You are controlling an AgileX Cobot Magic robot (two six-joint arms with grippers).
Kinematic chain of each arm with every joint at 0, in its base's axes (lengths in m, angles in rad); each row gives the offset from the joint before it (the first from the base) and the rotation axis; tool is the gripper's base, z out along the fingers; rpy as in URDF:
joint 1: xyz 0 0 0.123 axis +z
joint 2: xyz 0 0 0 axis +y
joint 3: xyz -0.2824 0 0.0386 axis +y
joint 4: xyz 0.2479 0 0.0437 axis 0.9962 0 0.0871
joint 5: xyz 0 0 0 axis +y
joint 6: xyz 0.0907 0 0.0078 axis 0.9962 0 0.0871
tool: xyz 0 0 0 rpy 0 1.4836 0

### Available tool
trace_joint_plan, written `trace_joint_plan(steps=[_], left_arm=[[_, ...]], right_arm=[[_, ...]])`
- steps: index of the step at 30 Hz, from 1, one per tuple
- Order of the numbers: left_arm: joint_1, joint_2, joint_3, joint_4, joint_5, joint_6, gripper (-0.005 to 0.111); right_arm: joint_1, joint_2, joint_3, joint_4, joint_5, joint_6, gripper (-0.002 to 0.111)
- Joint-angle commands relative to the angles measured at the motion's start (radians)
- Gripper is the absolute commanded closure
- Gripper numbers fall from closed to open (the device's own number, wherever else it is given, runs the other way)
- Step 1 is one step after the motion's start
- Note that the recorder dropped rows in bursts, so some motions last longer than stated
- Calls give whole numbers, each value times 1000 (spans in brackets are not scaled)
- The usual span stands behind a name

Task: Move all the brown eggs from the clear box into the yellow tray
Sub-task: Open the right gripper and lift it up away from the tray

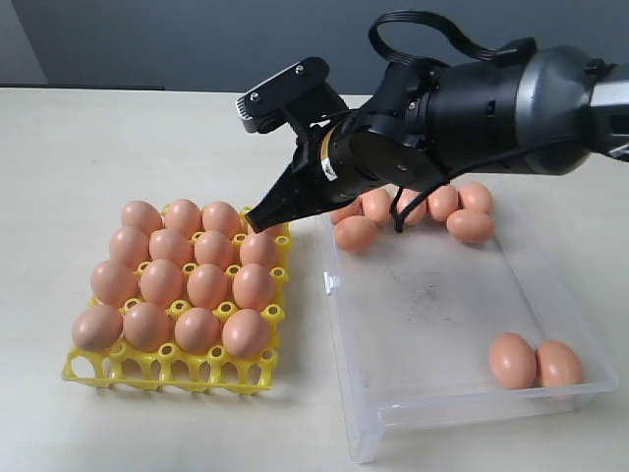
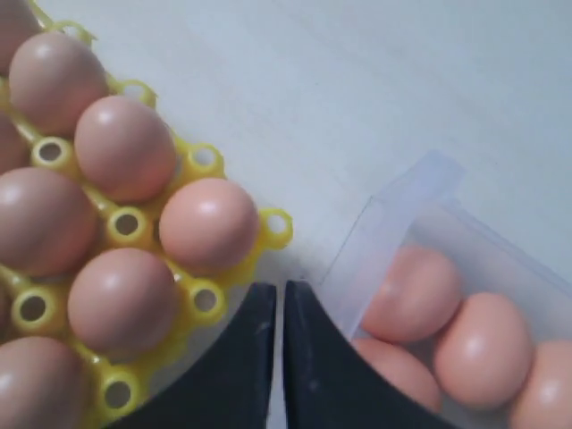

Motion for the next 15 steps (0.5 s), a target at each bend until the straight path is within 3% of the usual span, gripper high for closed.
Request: trace_joint_plan(steps=[1,15], left_arm=[[-11,-5,-1,1,0,-1,106],[-11,-5,-1,1,0,-1,106]], right_arm=[[-6,70,-43,6,-27,1,103],[-85,253,-235,-34,48,1,108]])
